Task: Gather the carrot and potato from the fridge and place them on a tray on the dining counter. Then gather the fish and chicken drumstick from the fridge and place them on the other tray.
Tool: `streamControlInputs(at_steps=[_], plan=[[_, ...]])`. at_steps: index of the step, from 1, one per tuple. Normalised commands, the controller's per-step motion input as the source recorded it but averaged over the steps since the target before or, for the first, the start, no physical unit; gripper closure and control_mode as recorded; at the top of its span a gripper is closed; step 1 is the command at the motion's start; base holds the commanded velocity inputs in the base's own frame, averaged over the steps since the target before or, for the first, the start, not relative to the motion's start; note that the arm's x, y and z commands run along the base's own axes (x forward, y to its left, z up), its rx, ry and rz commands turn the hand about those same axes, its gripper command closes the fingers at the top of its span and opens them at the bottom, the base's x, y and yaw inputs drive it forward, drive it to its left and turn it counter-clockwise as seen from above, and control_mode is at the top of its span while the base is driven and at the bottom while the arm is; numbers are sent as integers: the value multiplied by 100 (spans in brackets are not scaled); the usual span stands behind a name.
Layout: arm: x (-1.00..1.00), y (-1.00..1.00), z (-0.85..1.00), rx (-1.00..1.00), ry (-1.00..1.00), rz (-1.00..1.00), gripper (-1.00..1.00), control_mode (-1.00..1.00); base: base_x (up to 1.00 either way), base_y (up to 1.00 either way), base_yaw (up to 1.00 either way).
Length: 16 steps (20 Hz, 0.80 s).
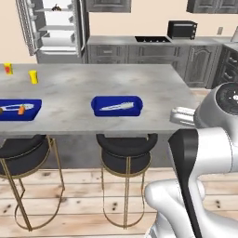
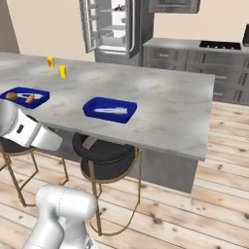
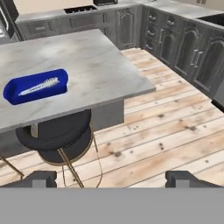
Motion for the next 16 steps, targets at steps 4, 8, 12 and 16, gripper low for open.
streamControlInputs(at_steps=[4,8,12,16], plan=[[0,0,0,0,0,0,-100,100,8,-88,0],[0,0,0,0,0,0,-100,100,25,-76,-3],[0,0,0,0,0,0,-100,100,20,-34,-10],[0,0,0,0,0,0,-100,100,0,0,0]])
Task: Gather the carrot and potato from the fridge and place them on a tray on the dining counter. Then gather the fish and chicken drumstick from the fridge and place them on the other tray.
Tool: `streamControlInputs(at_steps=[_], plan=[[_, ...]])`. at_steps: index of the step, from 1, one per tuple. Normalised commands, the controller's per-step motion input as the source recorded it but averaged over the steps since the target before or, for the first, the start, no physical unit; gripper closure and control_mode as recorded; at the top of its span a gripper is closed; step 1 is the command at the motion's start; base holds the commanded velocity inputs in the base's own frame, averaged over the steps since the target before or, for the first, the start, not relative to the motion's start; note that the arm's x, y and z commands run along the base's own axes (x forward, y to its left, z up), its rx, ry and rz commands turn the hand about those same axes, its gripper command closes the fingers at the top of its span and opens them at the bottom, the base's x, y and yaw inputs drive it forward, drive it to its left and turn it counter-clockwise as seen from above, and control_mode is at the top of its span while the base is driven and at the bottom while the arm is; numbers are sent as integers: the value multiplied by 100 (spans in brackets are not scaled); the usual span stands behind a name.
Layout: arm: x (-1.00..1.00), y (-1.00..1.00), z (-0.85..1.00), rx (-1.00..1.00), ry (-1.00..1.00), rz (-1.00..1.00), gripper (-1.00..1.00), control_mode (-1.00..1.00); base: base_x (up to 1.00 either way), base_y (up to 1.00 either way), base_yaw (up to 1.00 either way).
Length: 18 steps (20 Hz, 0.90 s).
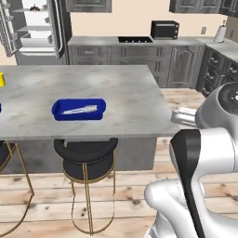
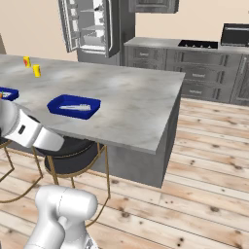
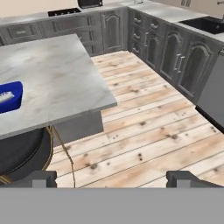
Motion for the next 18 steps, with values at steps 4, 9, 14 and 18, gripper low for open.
streamControlInputs(at_steps=[4,9,14,18], plan=[[0,0,0,0,0,0,-100,100,-8,0,0],[-1,-38,0,0,-1,4,-100,-100,-1,-7,0],[6,-100,1,1,1,4,-100,-100,0,0,0],[25,-68,0,1,13,1,-100,-100,0,0,0]])
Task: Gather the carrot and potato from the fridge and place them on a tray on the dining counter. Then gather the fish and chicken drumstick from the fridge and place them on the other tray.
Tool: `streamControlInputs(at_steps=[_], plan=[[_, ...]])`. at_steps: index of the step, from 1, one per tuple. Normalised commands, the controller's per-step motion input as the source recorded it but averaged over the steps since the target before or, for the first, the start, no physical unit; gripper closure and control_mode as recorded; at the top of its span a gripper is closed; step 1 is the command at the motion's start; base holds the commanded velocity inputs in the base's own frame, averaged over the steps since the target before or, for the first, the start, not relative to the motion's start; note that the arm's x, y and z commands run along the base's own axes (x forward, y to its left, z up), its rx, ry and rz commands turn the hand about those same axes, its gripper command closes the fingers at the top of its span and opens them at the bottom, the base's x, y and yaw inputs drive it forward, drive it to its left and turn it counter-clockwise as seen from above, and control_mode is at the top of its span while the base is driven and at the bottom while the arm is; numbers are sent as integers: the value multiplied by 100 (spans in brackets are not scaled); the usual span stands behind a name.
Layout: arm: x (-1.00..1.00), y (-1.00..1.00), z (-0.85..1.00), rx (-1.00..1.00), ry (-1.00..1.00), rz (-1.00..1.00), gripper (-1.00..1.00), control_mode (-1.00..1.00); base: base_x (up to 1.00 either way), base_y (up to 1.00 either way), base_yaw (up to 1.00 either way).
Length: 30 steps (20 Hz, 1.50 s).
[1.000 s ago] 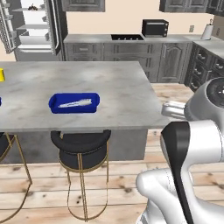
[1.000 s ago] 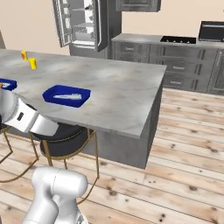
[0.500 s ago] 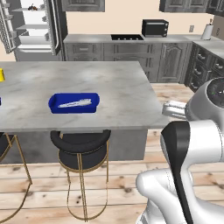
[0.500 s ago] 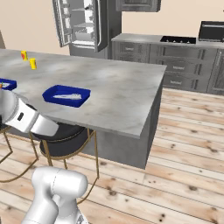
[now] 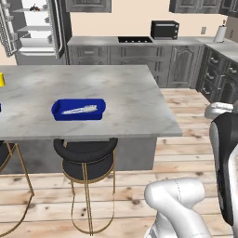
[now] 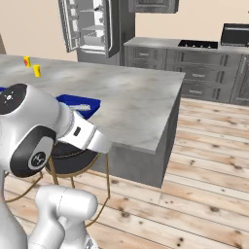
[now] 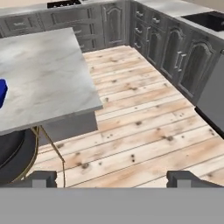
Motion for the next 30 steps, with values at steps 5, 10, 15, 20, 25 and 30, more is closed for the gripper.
streamControlInputs(at_steps=[5,10,15,20,25,30], plan=[[0,0,0,0,0,0,-100,100,70,-78,5],[0,0,0,0,0,0,-100,100,92,-93,8],[0,0,0,0,0,0,-100,100,57,-77,32],[0,0,0,0,0,0,-100,100,12,-63,49],[0,0,0,0,0,0,-100,100,0,-74,47],[0,0,0,0,0,0,-100,100,0,-82,45]])
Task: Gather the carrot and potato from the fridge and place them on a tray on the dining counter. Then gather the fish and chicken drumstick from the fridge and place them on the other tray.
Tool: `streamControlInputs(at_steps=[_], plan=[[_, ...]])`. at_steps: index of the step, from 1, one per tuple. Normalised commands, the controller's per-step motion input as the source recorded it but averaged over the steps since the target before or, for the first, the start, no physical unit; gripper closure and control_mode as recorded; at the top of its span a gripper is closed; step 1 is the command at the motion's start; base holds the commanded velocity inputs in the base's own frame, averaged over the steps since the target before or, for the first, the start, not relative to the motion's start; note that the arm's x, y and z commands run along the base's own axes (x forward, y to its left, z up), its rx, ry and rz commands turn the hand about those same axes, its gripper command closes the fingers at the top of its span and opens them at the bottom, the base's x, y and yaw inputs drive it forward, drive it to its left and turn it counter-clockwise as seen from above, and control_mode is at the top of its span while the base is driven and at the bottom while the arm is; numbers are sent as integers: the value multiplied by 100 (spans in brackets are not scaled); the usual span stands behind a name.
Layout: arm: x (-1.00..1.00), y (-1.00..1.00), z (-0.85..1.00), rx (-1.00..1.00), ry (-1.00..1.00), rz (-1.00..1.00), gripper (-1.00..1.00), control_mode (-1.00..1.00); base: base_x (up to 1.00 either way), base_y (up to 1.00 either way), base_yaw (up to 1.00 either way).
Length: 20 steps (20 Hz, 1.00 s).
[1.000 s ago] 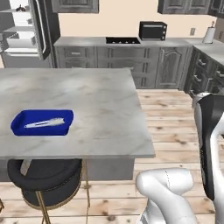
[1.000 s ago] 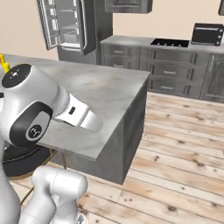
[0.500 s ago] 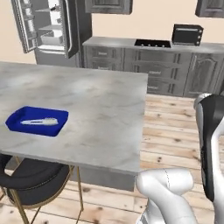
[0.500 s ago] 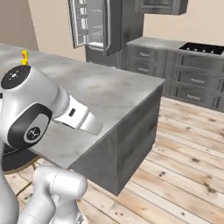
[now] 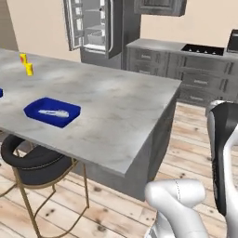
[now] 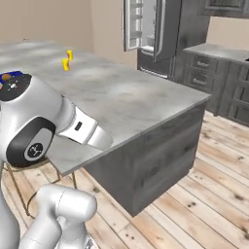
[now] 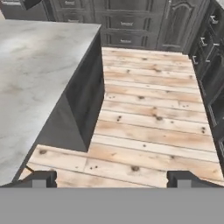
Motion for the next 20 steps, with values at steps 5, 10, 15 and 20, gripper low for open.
streamControlInputs(at_steps=[5,10,15,20], plan=[[0,0,0,0,0,0,-100,100,2,-82,45],[0,0,0,0,0,0,-100,100,11,-81,44],[0,0,0,0,0,0,-100,100,17,-83,42],[0,0,0,0,0,0,-100,100,17,-84,41]])
